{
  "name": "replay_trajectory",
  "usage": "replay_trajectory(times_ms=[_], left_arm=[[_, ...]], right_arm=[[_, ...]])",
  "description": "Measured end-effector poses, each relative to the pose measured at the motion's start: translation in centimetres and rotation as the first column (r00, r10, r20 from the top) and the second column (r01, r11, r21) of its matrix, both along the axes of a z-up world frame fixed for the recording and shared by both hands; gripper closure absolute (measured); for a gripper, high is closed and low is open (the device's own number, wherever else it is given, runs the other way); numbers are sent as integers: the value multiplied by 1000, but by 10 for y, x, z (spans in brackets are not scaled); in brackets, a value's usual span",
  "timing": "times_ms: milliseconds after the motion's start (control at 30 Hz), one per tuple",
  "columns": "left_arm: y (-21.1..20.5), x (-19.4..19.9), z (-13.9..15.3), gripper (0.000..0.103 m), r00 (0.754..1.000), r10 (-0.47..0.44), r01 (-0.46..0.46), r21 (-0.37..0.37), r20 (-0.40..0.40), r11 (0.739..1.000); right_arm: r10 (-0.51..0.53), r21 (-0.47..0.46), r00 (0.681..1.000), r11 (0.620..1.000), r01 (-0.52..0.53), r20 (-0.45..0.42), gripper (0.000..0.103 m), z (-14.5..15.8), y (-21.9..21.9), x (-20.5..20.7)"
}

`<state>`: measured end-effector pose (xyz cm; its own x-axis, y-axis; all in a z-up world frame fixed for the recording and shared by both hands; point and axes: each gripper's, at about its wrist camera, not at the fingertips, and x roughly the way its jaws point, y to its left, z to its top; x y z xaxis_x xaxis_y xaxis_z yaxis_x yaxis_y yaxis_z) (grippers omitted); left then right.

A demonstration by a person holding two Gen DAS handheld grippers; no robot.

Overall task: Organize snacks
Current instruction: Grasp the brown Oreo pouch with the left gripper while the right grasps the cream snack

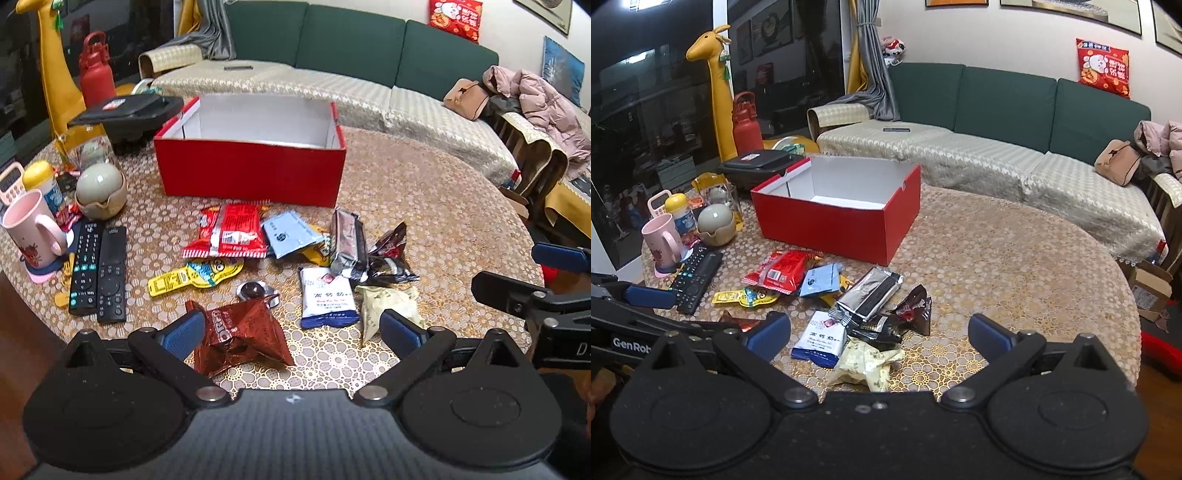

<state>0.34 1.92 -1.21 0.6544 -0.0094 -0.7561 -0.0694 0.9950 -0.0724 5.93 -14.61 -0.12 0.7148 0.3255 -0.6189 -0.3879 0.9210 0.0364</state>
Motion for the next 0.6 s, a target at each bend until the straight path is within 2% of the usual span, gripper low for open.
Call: replay_trajectory(times_ms=[267, 400, 600], left_arm=[[12, 16, -21, 1, 997, 22, -24, -28, -75, 999], [18, 25, -32, 1, 993, 30, -34, -37, -113, 999], [30, 42, -48, 1, 983, 69, -79, -54, -173, 995]], right_arm=[[56, -21, 995, 998, -58, -88, 3, -26, -1, 24], [61, -41, 990, 997, -66, -127, 5, -39, -1, 36], [52, -21, 972, 998, -58, -228, 7, -59, 2, 55]])
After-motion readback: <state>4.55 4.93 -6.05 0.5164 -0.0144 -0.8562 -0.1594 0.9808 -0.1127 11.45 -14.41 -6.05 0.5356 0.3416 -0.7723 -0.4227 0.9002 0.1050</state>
